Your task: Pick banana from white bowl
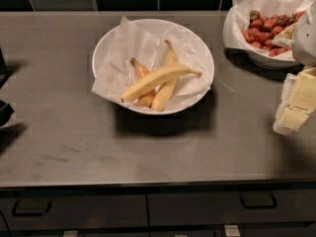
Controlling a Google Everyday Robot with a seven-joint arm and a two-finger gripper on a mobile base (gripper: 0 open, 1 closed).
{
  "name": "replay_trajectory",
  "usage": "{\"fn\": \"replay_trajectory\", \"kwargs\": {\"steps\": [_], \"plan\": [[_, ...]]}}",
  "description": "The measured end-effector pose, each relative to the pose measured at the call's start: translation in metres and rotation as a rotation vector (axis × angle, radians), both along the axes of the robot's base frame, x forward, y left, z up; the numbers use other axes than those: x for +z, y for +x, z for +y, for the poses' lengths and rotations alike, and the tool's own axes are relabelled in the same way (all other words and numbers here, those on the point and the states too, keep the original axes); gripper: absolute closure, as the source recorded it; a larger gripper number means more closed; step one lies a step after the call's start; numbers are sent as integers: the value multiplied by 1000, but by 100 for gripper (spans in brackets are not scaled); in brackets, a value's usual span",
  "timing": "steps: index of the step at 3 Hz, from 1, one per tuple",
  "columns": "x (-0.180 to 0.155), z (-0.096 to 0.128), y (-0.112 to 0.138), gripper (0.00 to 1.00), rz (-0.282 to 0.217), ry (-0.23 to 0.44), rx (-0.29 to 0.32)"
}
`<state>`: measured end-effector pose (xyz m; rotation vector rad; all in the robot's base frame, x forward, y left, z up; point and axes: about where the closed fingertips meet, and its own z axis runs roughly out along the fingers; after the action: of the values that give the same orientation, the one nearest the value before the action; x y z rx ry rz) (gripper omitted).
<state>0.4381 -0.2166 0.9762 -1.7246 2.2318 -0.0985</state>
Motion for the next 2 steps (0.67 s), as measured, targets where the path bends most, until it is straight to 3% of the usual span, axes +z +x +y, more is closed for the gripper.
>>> {"fn": "replay_trajectory", "kwargs": {"steps": [1,2], "plan": [[0,0,0,0,0,0,0],[6,14,8,0,-9,84,72]]}}
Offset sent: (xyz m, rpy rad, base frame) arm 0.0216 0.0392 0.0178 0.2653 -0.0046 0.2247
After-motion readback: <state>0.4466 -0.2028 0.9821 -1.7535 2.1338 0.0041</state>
